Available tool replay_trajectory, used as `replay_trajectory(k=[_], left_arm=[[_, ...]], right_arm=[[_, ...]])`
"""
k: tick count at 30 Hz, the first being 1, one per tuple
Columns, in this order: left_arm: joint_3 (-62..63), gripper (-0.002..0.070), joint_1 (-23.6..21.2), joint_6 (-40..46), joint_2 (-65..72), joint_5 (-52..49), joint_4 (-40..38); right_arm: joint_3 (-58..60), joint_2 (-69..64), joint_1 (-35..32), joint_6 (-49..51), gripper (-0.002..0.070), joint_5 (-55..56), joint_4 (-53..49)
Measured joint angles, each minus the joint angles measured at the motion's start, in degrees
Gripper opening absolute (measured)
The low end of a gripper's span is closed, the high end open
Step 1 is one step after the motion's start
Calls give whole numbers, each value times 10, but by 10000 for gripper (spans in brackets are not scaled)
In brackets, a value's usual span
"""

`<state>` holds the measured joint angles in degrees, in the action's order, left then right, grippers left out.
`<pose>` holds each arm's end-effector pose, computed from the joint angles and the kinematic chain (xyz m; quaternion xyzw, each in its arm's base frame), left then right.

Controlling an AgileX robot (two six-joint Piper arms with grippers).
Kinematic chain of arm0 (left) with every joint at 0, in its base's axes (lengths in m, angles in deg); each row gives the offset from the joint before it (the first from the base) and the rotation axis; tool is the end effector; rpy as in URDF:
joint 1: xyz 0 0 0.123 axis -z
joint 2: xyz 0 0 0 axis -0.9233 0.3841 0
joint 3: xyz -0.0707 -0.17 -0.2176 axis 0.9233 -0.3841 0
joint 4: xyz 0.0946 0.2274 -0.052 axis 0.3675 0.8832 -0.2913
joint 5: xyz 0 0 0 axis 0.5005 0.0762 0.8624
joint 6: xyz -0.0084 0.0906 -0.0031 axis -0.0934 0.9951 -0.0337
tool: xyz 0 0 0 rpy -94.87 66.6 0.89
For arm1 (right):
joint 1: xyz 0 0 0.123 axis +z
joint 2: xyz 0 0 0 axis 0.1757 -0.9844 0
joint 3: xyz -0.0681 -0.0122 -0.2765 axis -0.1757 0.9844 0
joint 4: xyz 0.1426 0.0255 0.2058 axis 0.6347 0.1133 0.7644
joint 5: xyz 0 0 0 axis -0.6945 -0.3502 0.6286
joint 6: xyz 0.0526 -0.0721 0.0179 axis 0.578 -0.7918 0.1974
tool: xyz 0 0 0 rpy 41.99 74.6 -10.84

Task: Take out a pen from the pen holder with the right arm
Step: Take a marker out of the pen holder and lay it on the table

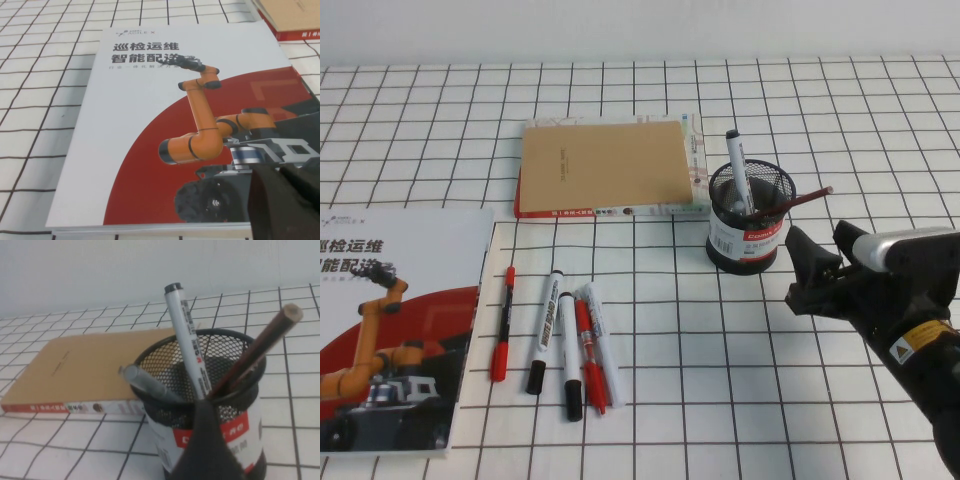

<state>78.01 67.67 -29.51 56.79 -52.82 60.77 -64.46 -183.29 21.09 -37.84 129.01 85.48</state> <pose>0.0524 -0.0024 0.1715 0.0330 0.8041 0.0074 0.5935 0.2502 0.1377 0.1612 -0.0525 0.7343 0.2267 0.6376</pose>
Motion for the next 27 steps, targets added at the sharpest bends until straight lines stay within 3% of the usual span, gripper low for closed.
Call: replay_trajectory(k=[19,27], left_arm=[[0,-4,0,0,0,0,0],[0,-4,0,0,0,0,0]], right_arm=[[-134,-79,-2,25,426,5,65],[-153,-93,-2,27,351,7,68]])
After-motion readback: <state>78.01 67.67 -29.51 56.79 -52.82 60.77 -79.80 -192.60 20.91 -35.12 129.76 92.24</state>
